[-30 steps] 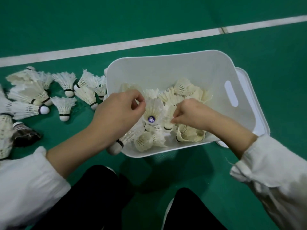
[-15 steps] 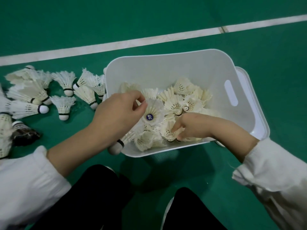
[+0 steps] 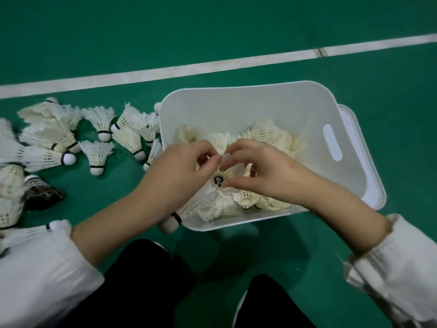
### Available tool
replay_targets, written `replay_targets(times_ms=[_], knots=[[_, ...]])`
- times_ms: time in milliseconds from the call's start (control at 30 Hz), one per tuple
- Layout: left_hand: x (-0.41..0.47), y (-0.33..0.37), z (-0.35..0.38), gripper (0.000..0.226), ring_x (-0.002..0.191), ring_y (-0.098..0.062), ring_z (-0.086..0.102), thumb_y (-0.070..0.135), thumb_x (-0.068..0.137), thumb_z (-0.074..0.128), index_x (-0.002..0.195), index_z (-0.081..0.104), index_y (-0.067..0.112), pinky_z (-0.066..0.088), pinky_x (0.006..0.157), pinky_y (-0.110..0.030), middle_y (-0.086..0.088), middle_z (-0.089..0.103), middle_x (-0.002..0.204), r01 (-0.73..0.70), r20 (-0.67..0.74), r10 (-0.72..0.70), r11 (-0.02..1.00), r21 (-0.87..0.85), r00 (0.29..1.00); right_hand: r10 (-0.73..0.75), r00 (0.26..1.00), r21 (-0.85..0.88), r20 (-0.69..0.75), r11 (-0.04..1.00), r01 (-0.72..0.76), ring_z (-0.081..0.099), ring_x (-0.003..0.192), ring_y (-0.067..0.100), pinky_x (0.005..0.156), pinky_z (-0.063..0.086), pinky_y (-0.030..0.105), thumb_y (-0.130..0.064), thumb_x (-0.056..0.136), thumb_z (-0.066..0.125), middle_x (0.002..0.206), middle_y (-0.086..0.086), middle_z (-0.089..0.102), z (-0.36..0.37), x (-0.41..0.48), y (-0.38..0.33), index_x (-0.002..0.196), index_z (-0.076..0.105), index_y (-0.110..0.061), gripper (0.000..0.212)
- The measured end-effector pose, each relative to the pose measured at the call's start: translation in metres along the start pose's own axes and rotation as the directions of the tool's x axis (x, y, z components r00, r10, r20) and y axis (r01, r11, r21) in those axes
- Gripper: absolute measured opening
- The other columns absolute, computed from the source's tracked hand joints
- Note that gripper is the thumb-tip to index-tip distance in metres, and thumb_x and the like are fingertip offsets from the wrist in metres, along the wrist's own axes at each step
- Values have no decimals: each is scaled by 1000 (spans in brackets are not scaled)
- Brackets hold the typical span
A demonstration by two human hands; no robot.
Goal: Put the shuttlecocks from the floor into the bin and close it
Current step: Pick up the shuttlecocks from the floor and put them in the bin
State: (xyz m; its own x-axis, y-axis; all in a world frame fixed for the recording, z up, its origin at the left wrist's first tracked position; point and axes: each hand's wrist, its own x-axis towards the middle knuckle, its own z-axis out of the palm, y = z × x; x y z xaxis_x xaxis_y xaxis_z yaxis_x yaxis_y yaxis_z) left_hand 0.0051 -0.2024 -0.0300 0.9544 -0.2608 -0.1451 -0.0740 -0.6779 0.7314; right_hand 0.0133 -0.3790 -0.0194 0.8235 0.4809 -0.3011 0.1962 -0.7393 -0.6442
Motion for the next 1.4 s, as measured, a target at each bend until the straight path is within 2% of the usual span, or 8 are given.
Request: replay_targets(times_ms=[233, 333, 567, 733, 900, 1033, 1133, 1400], knots=[[-4, 5, -24, 32, 75, 2, 58, 55, 83, 37, 99, 52, 32, 43, 62, -11, 14, 60, 84, -50, 28, 54, 990, -135, 998, 264, 920, -15, -291, 960, -280, 57, 91, 10, 87, 49, 32, -38, 86, 59, 108, -7, 55, -47, 10, 34, 118, 60, -16, 38], [-3, -6, -24, 19, 85, 4, 55, 41, 84, 52, 98, 52, 29, 45, 72, -12, 17, 55, 92, -142, 61, 142, 990, -11, 988, 356, 911, -84, -209, 921, -380, 56, 92, 14, 78, 48, 32, -46, 78, 66, 113, -4, 48, -53, 19, 58, 124, 52, -14, 58], [-1, -29, -9, 26, 84, -10, 48, 33, 86, 47, 89, 66, 16, 37, 73, -20, 6, 60, 87, -379, 45, 380, 895, 236, 924, 218, 971, -544, -96, 806, -235, 51, 101, 23, 74, 45, 34, -31, 92, 52, 98, 4, 54, -4, 44, 80, 100, 62, -10, 25], [-2, -33, -5, 25, 82, -11, 47, 30, 85, 49, 89, 67, 13, 35, 74, -18, 2, 62, 83, -404, 51, 404, 881, 248, 913, 293, 954, -564, -54, 780, -272, 49, 105, 24, 75, 43, 33, -30, 90, 56, 88, 2, 45, 3, 53, 82, 93, 64, -7, 24], [-1, -38, -5, 25, 81, -12, 47, 31, 85, 48, 88, 66, 14, 36, 74, -21, 3, 61, 82, -404, 43, 406, 881, 247, 913, 368, 929, -605, -46, 730, -319, 43, 116, 24, 90, 46, 39, -32, 87, 60, 122, 6, 44, -2, 47, 70, 114, 60, -12, 34], [-2, -42, -6, 25, 81, -12, 47, 31, 86, 47, 88, 65, 14, 38, 72, -22, 3, 60, 83, -407, 29, 412, 883, 235, 911, 42, 978, -290, -205, 952, -101, 49, 97, 4, 85, 45, 23, -28, 84, 64, 132, -10, 38, -10, 23, 23, 125, 50, -25, 44], [-2, -42, -7, 22, 80, -12, 48, 28, 86, 49, 88, 64, 13, 40, 72, -25, 3, 60, 83, -434, 29, 439, 875, 214, 898, -114, 991, -46, -66, 993, 111, 55, 84, 4, 78, 45, 18, -23, 82, 67, 118, -11, 50, 3, 16, -7, 115, 58, -21, 34], [-8, -41, -40, 25, 88, -7, 54, 32, 91, 48, 111, 59, 21, 45, 72, -22, 10, 53, 107, -310, -144, 345, 926, 216, 928, 54, 978, -105, -202, 992, -77, 55, 80, 14, 71, 44, 30, -24, 94, 51, 95, -1, 59, -4, 42, 0, 102, 59, -9, 19]])
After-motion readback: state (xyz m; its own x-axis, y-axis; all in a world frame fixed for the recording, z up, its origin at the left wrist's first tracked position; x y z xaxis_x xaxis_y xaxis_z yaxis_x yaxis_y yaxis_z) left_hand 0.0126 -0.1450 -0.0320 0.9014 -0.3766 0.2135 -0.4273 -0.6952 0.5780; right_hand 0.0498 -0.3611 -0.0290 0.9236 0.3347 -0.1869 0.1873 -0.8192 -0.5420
